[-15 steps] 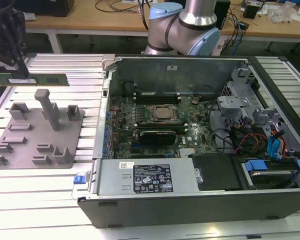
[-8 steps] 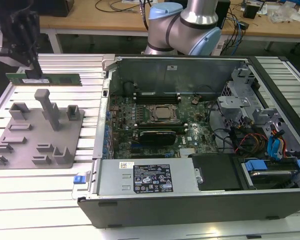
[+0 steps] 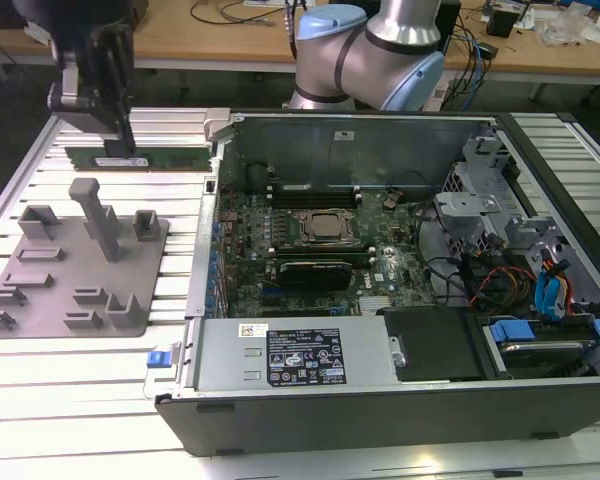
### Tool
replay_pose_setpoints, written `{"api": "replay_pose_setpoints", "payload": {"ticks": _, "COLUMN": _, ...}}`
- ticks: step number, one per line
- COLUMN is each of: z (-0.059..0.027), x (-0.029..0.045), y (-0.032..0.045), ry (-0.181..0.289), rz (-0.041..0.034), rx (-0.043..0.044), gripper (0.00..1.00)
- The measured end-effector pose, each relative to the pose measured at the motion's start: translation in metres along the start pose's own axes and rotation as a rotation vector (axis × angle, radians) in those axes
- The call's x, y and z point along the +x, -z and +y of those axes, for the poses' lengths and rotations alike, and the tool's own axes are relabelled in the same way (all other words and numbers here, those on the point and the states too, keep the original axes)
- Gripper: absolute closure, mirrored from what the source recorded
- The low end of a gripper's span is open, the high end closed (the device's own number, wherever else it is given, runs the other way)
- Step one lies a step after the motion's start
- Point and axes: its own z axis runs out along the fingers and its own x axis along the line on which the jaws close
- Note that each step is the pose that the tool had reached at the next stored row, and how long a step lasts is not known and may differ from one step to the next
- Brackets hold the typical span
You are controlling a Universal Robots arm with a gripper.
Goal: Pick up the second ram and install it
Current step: 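Pick up the second ram and move it above second insertion slot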
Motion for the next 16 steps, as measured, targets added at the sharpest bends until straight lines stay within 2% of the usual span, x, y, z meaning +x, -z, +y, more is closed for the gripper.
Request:
{"api": "replay_pose_setpoints", "payload": {"ticks": 8, "z": -0.0286, "x": -0.0005, "y": 0.0013, "ry": 0.0, "rz": 0.0001, "rx": 0.0, "gripper": 0.91}}
{"api": "replay_pose_setpoints", "payload": {"ticks": 10, "z": -0.0412, "x": -0.0008, "y": 0.0018, "ry": 0.0, "rz": 0.0, "rx": 0.0, "gripper": 0.91}}
{"api": "replay_pose_setpoints", "payload": {"ticks": 12, "z": -0.0483, "x": -0.0009, "y": 0.0022, "ry": 0.0, "rz": 0.0001, "rx": -0.0001, "gripper": 0.91}}
{"api": "replay_pose_setpoints", "payload": {"ticks": 15, "z": -0.0694, "x": -0.0013, "y": 0.003, "ry": 0.0, "rz": 0.0, "rx": 0.0, "gripper": 0.91}}
{"api": "replay_pose_setpoints", "payload": {"ticks": 16, "z": -0.0741, "x": -0.0014, "y": 0.0033, "ry": 0.0, "rz": 0.0001, "rx": -0.0001, "gripper": 0.91}}
